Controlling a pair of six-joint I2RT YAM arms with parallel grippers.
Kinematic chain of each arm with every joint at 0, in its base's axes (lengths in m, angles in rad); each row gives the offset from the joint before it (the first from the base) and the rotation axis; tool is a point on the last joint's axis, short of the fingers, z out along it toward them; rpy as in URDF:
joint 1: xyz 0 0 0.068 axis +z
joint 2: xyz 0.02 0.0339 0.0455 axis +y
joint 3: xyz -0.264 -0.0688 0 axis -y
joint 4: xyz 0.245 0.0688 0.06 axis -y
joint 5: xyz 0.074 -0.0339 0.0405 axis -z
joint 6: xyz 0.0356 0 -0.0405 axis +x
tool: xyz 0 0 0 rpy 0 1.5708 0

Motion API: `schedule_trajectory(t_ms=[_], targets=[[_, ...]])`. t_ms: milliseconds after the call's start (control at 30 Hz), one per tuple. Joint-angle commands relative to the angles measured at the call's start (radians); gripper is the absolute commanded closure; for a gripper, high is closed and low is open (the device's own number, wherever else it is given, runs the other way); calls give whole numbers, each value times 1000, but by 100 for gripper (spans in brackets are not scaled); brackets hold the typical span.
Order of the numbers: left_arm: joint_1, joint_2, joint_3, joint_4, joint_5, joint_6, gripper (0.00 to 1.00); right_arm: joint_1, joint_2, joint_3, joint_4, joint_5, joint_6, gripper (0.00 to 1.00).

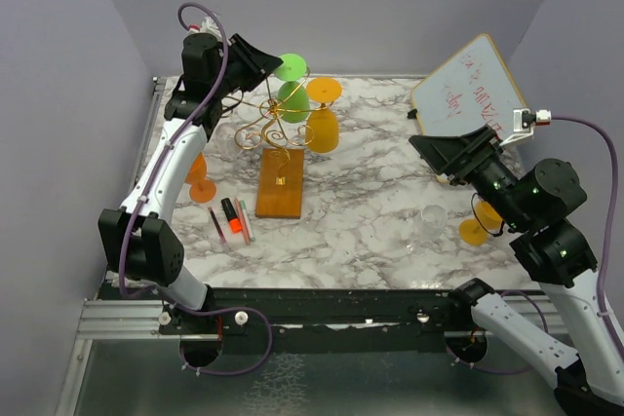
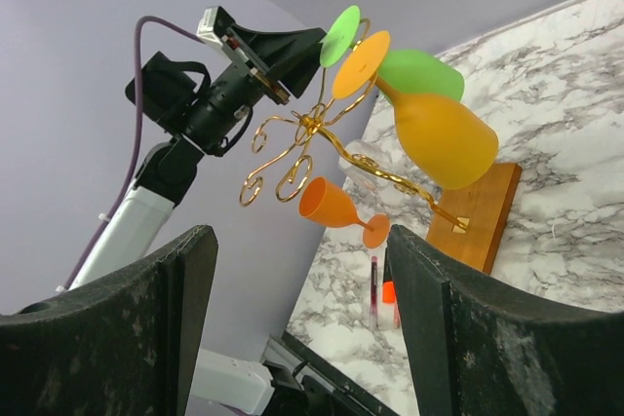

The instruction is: Place the wine glass upside down on the wine glass rack

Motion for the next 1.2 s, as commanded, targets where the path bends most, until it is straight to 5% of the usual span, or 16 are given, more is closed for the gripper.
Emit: schedule_trajectory(t_ms=[0,200,533,900,1167], targets=[[3,-63,58,-83,-67,72,65,3,2,22,-42,34,-17,25],[4,-99,56,-113,-89,120,62,3,6,16,-54,50,-13,25],[16,-220,-4,-87,-83,177,36,2,19,7,-134,144,-74,25],[16,-570,-253,-101,134,364,17,3,110,51,-433,354,-234,26],[16,-824,-461,-162,64,426,2,2,153,94,-660,294,-265,28]])
